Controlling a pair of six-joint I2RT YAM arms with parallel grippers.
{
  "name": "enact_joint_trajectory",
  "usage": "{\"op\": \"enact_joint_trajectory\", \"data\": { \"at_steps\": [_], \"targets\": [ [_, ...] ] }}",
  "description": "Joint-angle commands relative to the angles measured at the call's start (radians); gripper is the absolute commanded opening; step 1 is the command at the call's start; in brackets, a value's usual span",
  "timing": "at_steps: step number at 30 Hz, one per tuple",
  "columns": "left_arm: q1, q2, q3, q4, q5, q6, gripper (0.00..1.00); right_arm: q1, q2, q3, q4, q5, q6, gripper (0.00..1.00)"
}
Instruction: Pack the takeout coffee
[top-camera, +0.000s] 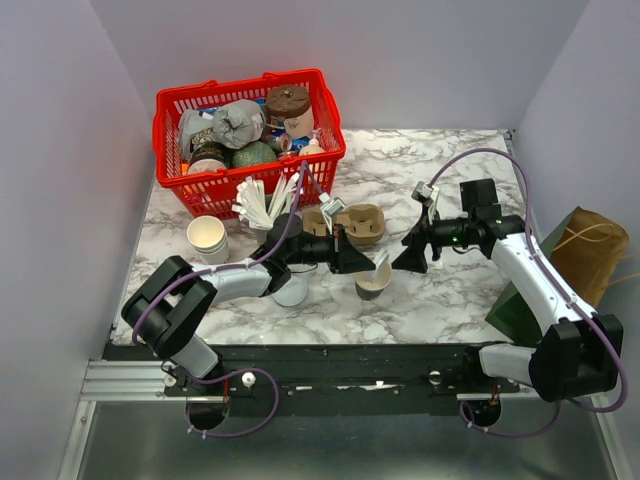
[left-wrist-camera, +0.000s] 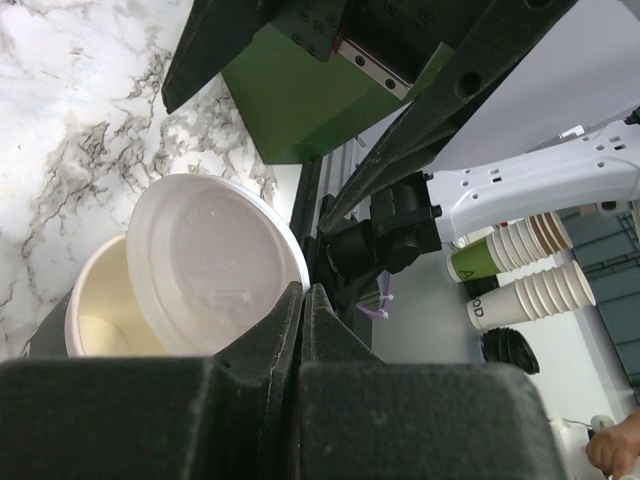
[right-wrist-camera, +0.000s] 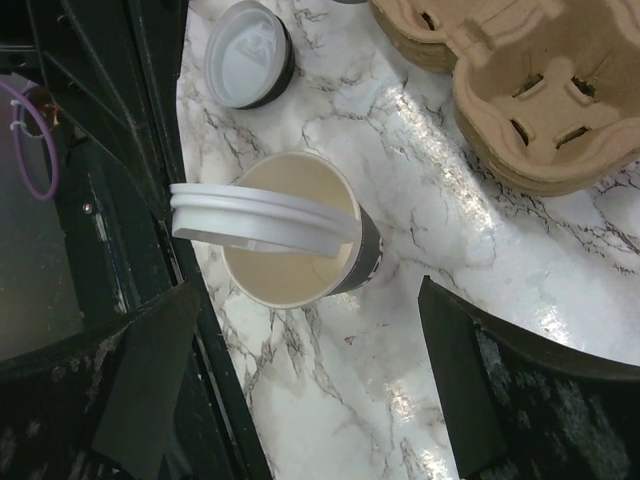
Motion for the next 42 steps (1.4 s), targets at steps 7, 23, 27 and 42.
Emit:
{"op": "enact_joint_trajectory", "data": {
  "at_steps": [7, 23, 27, 42],
  "targets": [
    [0.001, 0.008, -0.04, 0.052, -0.029, -0.011, 0.11, -0.002, 0.034, 0.008, 0.058, -0.028, 0.031, 1.0],
    [0.014, 0.005, -0.051, 0.031, -0.045, 0.0, 0.19, 0.023, 0.06, 0.003, 0.103, 0.001, 0.063, 1.0],
    [0.02, 0.005, -0.055, 0.031, -0.049, -0.003, 0.19, 0.031, 0.068, 0.011, 0.106, 0.017, 0.066, 1.0],
    [0.027, -0.012, -0.06, 0.071, -0.003, 0.004, 0.0, 0.061, 0.075, 0.052, 0.087, 0.044, 0.039, 1.0]
  ]
}}
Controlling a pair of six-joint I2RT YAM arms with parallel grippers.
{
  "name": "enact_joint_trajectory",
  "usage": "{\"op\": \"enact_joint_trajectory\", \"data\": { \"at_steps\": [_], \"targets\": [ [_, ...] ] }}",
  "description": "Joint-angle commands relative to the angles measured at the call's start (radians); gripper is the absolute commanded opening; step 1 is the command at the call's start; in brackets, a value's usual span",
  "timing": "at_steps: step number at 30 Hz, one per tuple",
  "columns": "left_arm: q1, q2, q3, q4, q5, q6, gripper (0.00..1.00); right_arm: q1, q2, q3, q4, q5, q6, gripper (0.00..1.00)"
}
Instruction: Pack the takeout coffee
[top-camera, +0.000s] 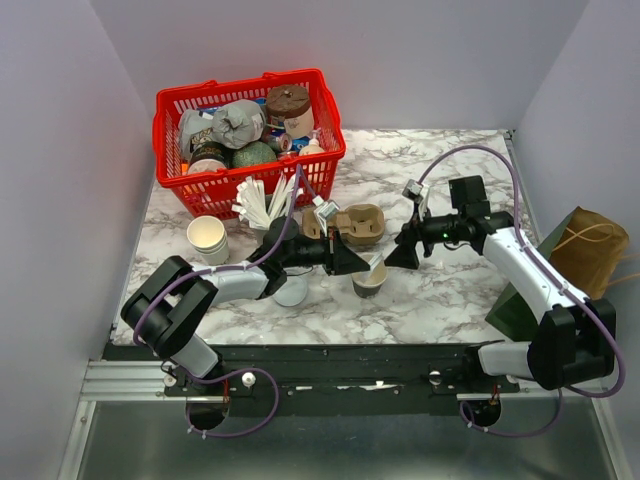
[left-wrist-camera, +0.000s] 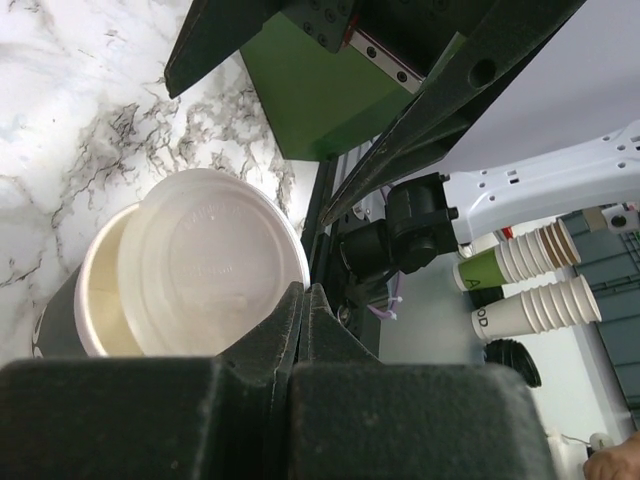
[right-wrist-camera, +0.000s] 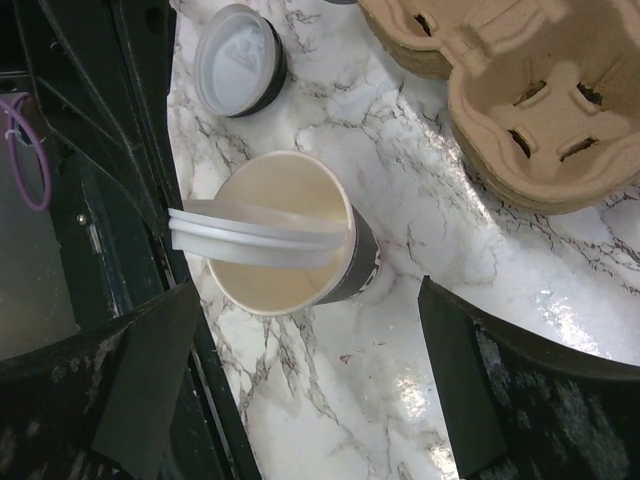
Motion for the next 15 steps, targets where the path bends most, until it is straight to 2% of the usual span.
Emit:
{"op": "enact_joint_trajectory", "data": {
  "at_steps": [1, 3, 6, 9, 10, 13, 15],
  "targets": [
    [0.005, -0.013, -0.005, 0.049, 0.024, 0.022, 0.0, 0.007, 0.004, 0.052, -0.003, 0.014, -0.046, 1.0],
    [0.003, -0.016, 0.0, 0.043, 0.032, 0.029, 0.0, 0.009, 0.003, 0.07, -0.038, 0.011, -0.077, 1.0],
    [0.005, -0.013, 0.028, 0.023, 0.088, 0.058, 0.0, 0.009, -0.002, 0.122, -0.13, -0.031, -0.216, 0.99],
    [0.003, -0.007, 0.064, 0.006, 0.173, 0.095, 0.0, 0.007, 0.009, 0.193, -0.256, -0.062, -0.415, 0.96],
    [0.003, -0.006, 0.08, 0.0, 0.193, 0.109, 0.0, 0.009, 0.023, 0.211, -0.294, -0.07, -0.542, 0.95],
    [-0.001, -0.01, 0.133, -0.078, 0.271, 0.204, 0.0, 0.02, 0.066, 0.279, -0.451, -0.093, -0.751, 0.88],
    [-0.007, -0.007, 0.176, -0.216, 0.327, 0.307, 0.0, 0.035, 0.087, 0.331, -0.555, -0.087, -0.825, 0.84]
  ]
}}
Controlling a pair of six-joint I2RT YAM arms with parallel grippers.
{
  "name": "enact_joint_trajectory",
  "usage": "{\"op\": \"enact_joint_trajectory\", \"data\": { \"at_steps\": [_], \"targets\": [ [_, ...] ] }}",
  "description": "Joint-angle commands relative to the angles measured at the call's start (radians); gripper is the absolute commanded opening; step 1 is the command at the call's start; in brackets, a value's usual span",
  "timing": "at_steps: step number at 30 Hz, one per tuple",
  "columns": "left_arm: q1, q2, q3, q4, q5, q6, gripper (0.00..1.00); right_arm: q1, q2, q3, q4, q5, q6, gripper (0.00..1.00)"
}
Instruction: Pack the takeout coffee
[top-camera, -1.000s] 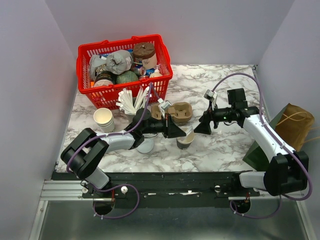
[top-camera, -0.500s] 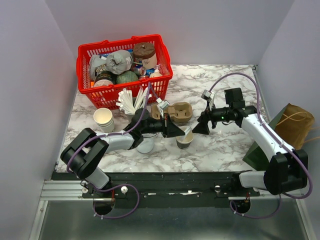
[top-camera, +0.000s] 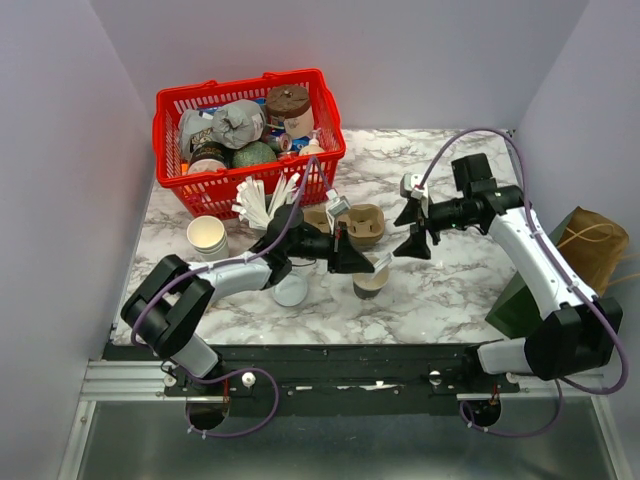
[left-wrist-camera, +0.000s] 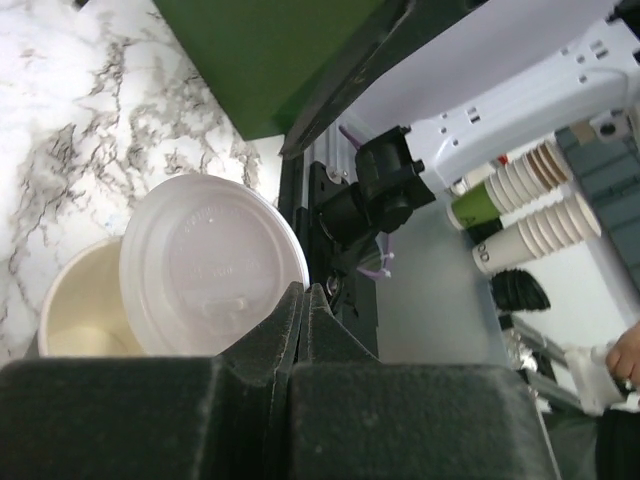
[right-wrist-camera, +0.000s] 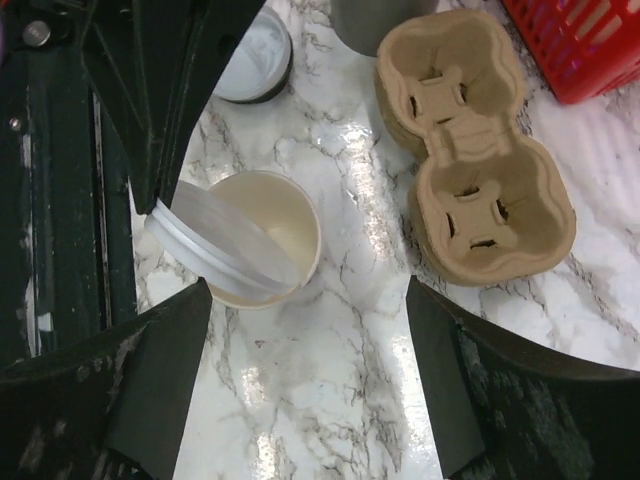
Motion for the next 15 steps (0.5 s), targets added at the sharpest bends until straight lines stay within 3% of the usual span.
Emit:
{"op": "enact_joint_trajectory", "data": {
  "at_steps": [1, 4, 5, 6, 7, 8, 11, 13, 15],
  "targets": [
    [-0.008, -0.007, 0.136, -0.21, 0.171, 0.231, 0.0, 0.039, 0.062, 0.098, -0.286, -0.048, -0.383, 0.83],
    [-0.007, -0.007, 0.249, -0.463, 0.21, 0.439, 0.0, 0.055, 0.096, 0.169, -0.427, -0.049, -0.501, 0.79],
    [-0.004, -0.007, 0.288, -0.673, 0.21, 0.53, 0.0, 0.059, 0.099, 0.179, -0.472, -0.048, -0.518, 0.77],
    [0.0, -0.004, 0.328, -0.788, 0.205, 0.742, 0.0, 0.064, 0.099, 0.186, -0.486, -0.045, -0.532, 0.75],
    [0.004, 0.009, 0.422, -0.907, 0.192, 0.858, 0.0, 0.068, 0.095, 0.19, -0.497, -0.042, -0.553, 0.74],
    [0.007, 0.025, 0.473, -1.149, 0.181, 0.964, 0.0, 0.073, 0.086, 0.189, -0.5, -0.036, -0.554, 0.74],
    [0.015, 0.092, 0.661, -1.547, 0.1, 1.364, 0.0, 0.099, 0.047, 0.187, -0.5, -0.016, -0.555, 0.73],
    [0.016, 0.115, 0.734, -1.661, 0.052, 1.521, 0.0, 0.12, 0.015, 0.177, -0.491, -0.003, -0.543, 0.73],
    [0.016, 0.105, 0.738, -1.697, -0.006, 1.558, 0.0, 0.125, -0.003, 0.154, -0.442, -0.006, -0.509, 0.72]
  ]
}}
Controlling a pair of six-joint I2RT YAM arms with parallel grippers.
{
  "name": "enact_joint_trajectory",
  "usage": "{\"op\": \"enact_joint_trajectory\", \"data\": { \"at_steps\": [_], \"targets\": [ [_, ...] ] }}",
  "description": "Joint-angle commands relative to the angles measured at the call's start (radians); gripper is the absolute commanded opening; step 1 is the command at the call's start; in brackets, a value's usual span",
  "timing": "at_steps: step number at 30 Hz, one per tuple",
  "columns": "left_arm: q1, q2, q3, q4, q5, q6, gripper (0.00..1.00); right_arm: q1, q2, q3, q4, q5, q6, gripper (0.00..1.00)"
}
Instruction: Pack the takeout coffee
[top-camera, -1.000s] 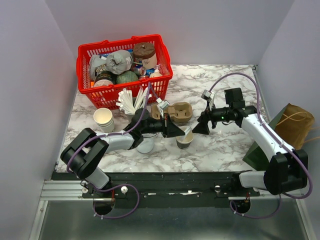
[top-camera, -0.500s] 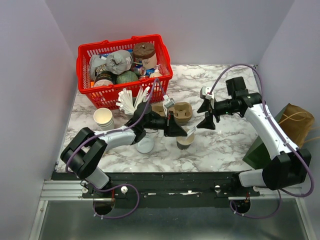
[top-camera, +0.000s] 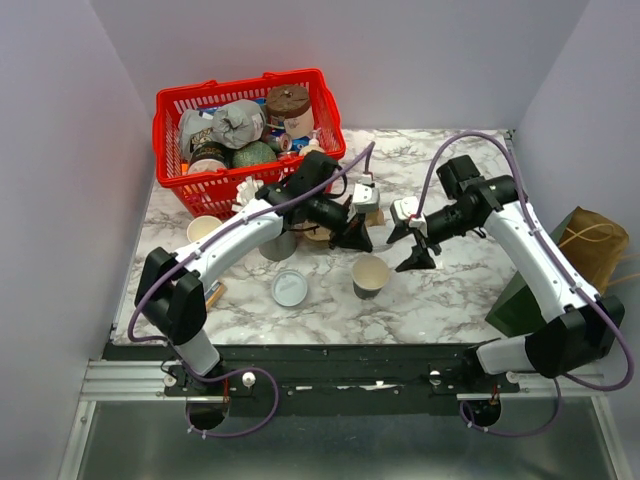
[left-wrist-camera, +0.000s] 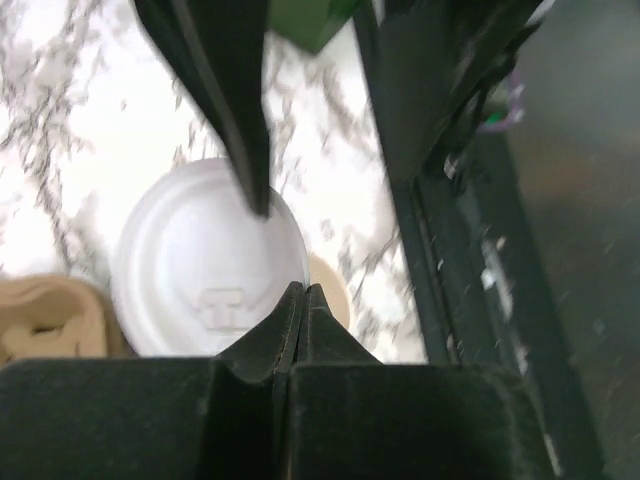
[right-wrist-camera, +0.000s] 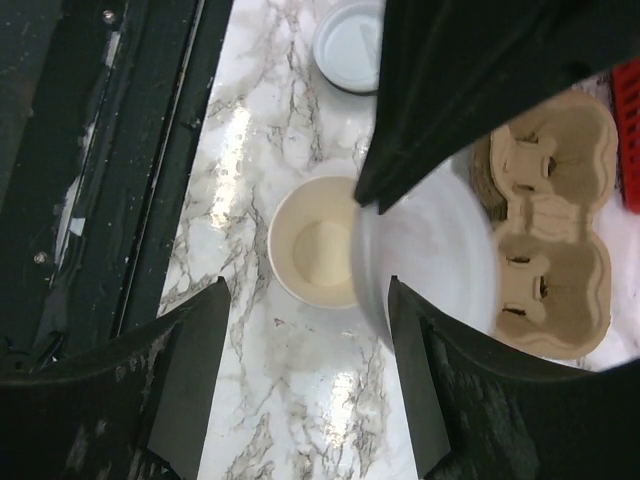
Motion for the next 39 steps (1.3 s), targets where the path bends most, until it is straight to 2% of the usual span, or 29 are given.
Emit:
{"op": "enact_joint_trajectory", "data": {
  "at_steps": [1, 10, 19, 26, 39],
  "targets": [
    [0.007, 0.002, 0.043, -0.456, -0.122, 0.475, 0.0, 0.023, -0.064, -0.015, -0.002, -0.006, 0.014, 0.71],
    [0.006, -0.041, 0.031, -0.537, -0.152, 0.622, 0.0, 0.062, -0.098, -0.074, 0.229, -0.002, 0.2, 0.66],
    [0.006, -0.121, 0.008, -0.556, -0.132, 0.704, 0.0, 0.152, -0.11, -0.143, 0.351, 0.034, 0.184, 0.61],
    [-0.011, -0.115, 0.035, -0.625, -0.137, 0.77, 0.0, 0.181, -0.098, -0.17, 0.461, 0.022, 0.248, 0.6],
    [-0.017, -0.152, 0.005, -0.585, -0.16, 0.759, 0.0, 0.221, -0.004, -0.108, 0.337, 0.018, 0.127, 0.5]
  ]
}}
